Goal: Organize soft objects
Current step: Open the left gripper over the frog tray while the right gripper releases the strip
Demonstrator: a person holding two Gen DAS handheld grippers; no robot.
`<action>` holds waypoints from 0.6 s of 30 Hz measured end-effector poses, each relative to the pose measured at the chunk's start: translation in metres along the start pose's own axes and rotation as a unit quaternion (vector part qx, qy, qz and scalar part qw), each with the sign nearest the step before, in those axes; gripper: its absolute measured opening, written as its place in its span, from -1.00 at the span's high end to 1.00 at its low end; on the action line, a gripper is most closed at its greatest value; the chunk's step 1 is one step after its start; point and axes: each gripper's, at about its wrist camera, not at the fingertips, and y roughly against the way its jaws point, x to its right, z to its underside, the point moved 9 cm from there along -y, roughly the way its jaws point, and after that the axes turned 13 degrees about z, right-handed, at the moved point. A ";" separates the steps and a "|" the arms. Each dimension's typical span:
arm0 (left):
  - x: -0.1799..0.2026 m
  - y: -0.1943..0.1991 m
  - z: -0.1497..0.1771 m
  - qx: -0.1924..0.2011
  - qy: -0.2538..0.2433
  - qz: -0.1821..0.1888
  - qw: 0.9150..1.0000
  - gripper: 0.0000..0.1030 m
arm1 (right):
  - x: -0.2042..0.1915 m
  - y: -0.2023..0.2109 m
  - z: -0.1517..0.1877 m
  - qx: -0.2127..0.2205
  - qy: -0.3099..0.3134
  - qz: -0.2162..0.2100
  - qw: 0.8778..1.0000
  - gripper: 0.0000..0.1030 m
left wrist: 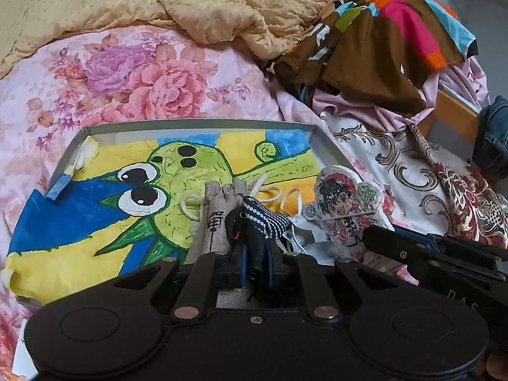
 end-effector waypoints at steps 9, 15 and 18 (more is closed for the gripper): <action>0.003 0.012 -0.003 0.017 0.010 -0.002 1.000 -0.14 | 0.006 0.006 0.005 0.003 0.007 0.024 1.000 0.31; 0.001 0.023 -0.003 0.020 0.010 -0.012 1.000 -0.34 | 0.007 0.011 0.003 -0.010 0.009 0.028 1.000 0.05; 0.000 0.030 -0.004 0.023 0.012 -0.020 0.999 -0.45 | 0.007 0.015 0.003 -0.022 0.006 0.024 0.999 -0.07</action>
